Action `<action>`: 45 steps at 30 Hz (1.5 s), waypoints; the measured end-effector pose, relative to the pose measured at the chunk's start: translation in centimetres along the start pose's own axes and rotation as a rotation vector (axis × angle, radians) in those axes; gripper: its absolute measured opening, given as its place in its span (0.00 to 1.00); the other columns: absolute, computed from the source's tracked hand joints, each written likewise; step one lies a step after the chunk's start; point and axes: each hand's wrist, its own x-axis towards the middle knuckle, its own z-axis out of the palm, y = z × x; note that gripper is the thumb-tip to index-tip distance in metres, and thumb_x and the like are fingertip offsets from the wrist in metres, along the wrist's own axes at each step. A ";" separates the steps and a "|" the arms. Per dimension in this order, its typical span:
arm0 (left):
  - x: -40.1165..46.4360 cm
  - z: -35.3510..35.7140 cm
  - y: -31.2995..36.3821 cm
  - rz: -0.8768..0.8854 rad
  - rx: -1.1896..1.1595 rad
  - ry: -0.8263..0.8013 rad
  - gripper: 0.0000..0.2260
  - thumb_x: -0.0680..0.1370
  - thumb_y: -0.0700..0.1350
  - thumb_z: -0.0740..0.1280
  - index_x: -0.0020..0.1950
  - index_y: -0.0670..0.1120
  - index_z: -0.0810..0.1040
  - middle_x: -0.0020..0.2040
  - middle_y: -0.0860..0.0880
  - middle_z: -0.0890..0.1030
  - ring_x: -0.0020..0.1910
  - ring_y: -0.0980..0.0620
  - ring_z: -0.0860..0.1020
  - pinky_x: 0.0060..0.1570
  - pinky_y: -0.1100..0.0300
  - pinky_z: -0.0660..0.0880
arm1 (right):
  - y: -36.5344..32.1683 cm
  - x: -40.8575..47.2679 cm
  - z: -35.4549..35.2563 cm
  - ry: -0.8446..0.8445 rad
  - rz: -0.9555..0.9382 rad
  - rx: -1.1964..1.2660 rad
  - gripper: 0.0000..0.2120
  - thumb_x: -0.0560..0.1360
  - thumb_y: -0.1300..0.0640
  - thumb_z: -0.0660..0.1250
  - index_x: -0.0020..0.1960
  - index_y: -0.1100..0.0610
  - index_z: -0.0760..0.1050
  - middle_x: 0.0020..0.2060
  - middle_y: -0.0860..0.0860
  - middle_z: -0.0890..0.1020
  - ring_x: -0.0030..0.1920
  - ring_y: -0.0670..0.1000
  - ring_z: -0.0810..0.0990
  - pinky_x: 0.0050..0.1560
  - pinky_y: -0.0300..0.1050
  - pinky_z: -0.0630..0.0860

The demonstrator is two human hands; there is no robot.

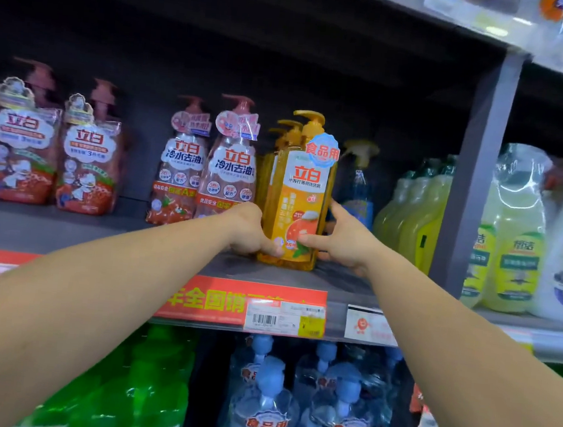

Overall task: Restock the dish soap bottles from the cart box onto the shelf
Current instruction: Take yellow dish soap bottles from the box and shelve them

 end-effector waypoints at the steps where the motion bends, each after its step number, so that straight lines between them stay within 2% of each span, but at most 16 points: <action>1: -0.1 0.0 0.0 0.005 0.018 0.004 0.22 0.69 0.59 0.76 0.41 0.45 0.69 0.39 0.50 0.72 0.41 0.50 0.72 0.36 0.58 0.66 | 0.0 0.1 0.0 -0.007 -0.006 0.001 0.37 0.71 0.60 0.75 0.73 0.43 0.61 0.60 0.49 0.80 0.59 0.53 0.80 0.55 0.57 0.80; 7: -0.5 0.2 0.0 0.018 0.027 0.012 0.22 0.71 0.58 0.75 0.50 0.43 0.74 0.44 0.49 0.76 0.48 0.47 0.76 0.45 0.57 0.70 | 0.4 0.0 -0.2 -0.018 -0.041 0.010 0.38 0.72 0.60 0.74 0.74 0.43 0.59 0.58 0.48 0.79 0.58 0.51 0.79 0.55 0.52 0.81; 9: -0.5 0.3 -0.2 0.010 0.029 0.023 0.24 0.70 0.59 0.75 0.53 0.41 0.77 0.50 0.46 0.80 0.51 0.46 0.77 0.49 0.55 0.73 | 0.1 -0.3 -0.1 -0.008 -0.017 -0.005 0.40 0.71 0.58 0.75 0.75 0.45 0.57 0.63 0.50 0.78 0.62 0.53 0.78 0.59 0.54 0.78; 10: -0.6 0.3 -0.2 0.004 0.043 0.018 0.25 0.70 0.59 0.75 0.55 0.41 0.78 0.52 0.45 0.81 0.52 0.45 0.78 0.52 0.54 0.75 | -0.2 -0.5 0.1 0.033 0.001 -0.033 0.43 0.71 0.56 0.76 0.77 0.47 0.54 0.67 0.51 0.75 0.65 0.54 0.76 0.62 0.55 0.76; 12: -1.2 0.0 -0.3 0.002 0.083 0.019 0.27 0.70 0.62 0.74 0.57 0.42 0.79 0.54 0.46 0.81 0.54 0.45 0.79 0.57 0.51 0.75 | -1.4 -0.9 0.8 0.257 -0.032 -0.173 0.46 0.71 0.51 0.75 0.79 0.51 0.50 0.71 0.52 0.70 0.70 0.55 0.70 0.66 0.55 0.72; 14: -2.6 -1.0 -0.8 -0.003 0.094 0.125 0.27 0.71 0.62 0.72 0.58 0.43 0.79 0.55 0.46 0.81 0.56 0.44 0.78 0.57 0.51 0.75 | -3.2 -1.6 2.4 0.512 -0.277 -0.296 0.40 0.72 0.50 0.73 0.77 0.52 0.56 0.69 0.52 0.71 0.69 0.54 0.69 0.68 0.55 0.69; 15: -3.5 -1.7 -1.4 -0.014 0.093 0.217 0.25 0.72 0.61 0.72 0.59 0.43 0.78 0.56 0.44 0.81 0.58 0.42 0.78 0.57 0.52 0.74 | -4.4 -2.0 3.8 0.549 -0.401 -0.318 0.36 0.73 0.50 0.71 0.76 0.53 0.59 0.69 0.52 0.71 0.70 0.54 0.68 0.70 0.54 0.67; 18: -7.7 -5.1 -4.8 -0.076 0.202 0.467 0.23 0.72 0.61 0.68 0.57 0.45 0.78 0.57 0.42 0.81 0.58 0.39 0.78 0.54 0.51 0.74 | -7.6 -2.8 9.9 0.367 -0.597 -0.457 0.32 0.76 0.51 0.67 0.76 0.58 0.61 0.72 0.56 0.67 0.73 0.58 0.62 0.74 0.51 0.57; 22: -16.4 -10.3 -12.8 -0.294 0.477 0.591 0.21 0.73 0.60 0.65 0.57 0.46 0.78 0.57 0.41 0.80 0.59 0.38 0.76 0.56 0.47 0.75 | -12.5 -4.6 20.6 0.073 -0.656 -0.524 0.32 0.78 0.49 0.63 0.78 0.55 0.56 0.77 0.54 0.58 0.78 0.57 0.51 0.77 0.53 0.51; 27: -31.8 -16.5 -24.6 -0.674 0.659 0.565 0.32 0.73 0.64 0.65 0.70 0.47 0.72 0.67 0.39 0.73 0.67 0.37 0.71 0.64 0.46 0.69 | -21.9 -10.6 37.8 -0.192 -0.810 -0.495 0.31 0.77 0.50 0.64 0.76 0.55 0.59 0.75 0.55 0.62 0.77 0.58 0.54 0.75 0.55 0.56; 30: -42.9 -20.3 -31.5 -0.841 0.769 0.551 0.28 0.73 0.61 0.65 0.68 0.47 0.72 0.64 0.40 0.76 0.65 0.38 0.73 0.63 0.47 0.69 | -28.4 -16.8 49.5 -0.328 -0.902 -0.439 0.24 0.75 0.51 0.65 0.69 0.55 0.69 0.67 0.58 0.73 0.70 0.60 0.67 0.67 0.54 0.68; 34: -57.6 -24.8 -38.4 -1.131 0.795 0.479 0.29 0.74 0.62 0.64 0.69 0.47 0.71 0.66 0.41 0.75 0.66 0.40 0.72 0.63 0.48 0.69 | -36.3 -26.6 63.1 -0.590 -0.930 -0.318 0.20 0.74 0.50 0.65 0.64 0.53 0.74 0.62 0.58 0.77 0.64 0.60 0.75 0.59 0.53 0.74; 37: -66.5 -27.5 -42.8 -1.308 0.771 0.455 0.30 0.73 0.66 0.64 0.68 0.48 0.72 0.66 0.43 0.75 0.66 0.40 0.72 0.64 0.46 0.68 | -40.6 -32.3 70.9 -0.742 -0.954 -0.264 0.20 0.75 0.47 0.64 0.65 0.53 0.73 0.63 0.58 0.76 0.65 0.61 0.74 0.60 0.53 0.74; 39: -71.6 -28.9 -45.8 -1.410 0.731 0.464 0.28 0.73 0.65 0.64 0.67 0.48 0.72 0.67 0.43 0.73 0.67 0.40 0.70 0.66 0.46 0.66 | -42.7 -35.2 75.9 -0.824 -0.965 -0.290 0.22 0.77 0.46 0.62 0.68 0.52 0.70 0.66 0.57 0.74 0.68 0.60 0.71 0.61 0.55 0.74; 41: -75.8 -29.8 -48.7 -1.491 0.696 0.474 0.27 0.74 0.63 0.64 0.67 0.48 0.71 0.67 0.42 0.72 0.68 0.40 0.68 0.68 0.45 0.64 | -44.3 -37.4 80.3 -0.877 -0.978 -0.302 0.23 0.77 0.44 0.61 0.69 0.52 0.69 0.66 0.55 0.74 0.66 0.60 0.72 0.61 0.56 0.74; 45: -81.3 -30.7 -54.8 -1.596 0.678 0.447 0.30 0.73 0.68 0.63 0.69 0.51 0.71 0.64 0.43 0.74 0.65 0.42 0.70 0.64 0.48 0.65 | -46.6 -40.1 88.6 -0.940 -1.019 -0.299 0.26 0.78 0.43 0.60 0.72 0.53 0.66 0.67 0.56 0.73 0.67 0.60 0.71 0.63 0.55 0.73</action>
